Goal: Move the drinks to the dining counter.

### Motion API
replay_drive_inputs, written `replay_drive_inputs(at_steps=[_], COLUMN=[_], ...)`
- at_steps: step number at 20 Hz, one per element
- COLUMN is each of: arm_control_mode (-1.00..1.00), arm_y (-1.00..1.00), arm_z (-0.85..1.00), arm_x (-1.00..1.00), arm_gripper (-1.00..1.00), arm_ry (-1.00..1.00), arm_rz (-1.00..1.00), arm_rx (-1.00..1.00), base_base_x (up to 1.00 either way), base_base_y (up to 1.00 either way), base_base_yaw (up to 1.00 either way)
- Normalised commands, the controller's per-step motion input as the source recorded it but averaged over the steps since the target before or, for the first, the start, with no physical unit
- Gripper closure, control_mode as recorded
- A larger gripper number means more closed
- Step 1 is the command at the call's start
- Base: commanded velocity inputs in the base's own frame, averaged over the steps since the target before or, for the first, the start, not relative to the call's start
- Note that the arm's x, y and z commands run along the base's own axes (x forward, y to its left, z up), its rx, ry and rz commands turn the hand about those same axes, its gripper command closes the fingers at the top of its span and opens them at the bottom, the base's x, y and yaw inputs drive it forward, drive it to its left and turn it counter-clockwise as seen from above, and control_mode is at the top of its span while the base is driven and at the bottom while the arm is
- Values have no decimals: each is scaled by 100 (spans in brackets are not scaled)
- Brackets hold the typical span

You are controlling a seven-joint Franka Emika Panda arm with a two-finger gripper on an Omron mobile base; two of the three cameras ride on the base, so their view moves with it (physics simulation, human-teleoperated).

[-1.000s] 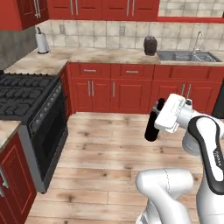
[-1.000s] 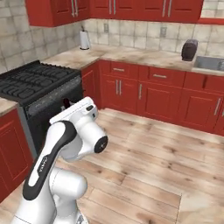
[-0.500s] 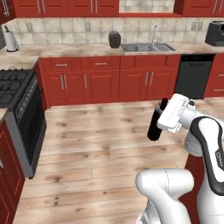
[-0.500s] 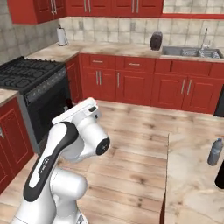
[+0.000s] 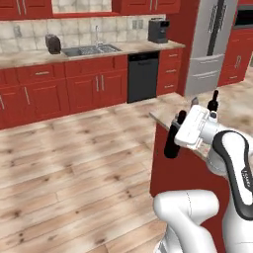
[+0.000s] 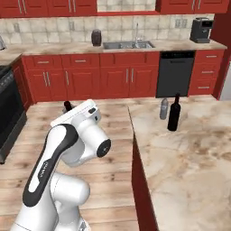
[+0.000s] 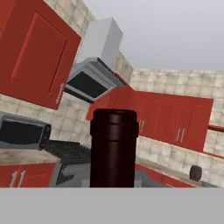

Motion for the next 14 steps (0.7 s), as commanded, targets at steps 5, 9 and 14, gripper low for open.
replay_drive_inputs(at_steps=[5,9,14], arm_control_mode=[100,100,100], arm_y=[0,0,0], arm_z=[0,0,0], arm_x=[0,0,0], arm_gripper=[100,100,100], arm_ry=[0,0,0], arm_rz=[0,0,0], arm_rx=[0,0,0], base_base_x=[-2,2,12], base_base_y=[10,35,62], base_base_yaw=[-80,-72,-60])
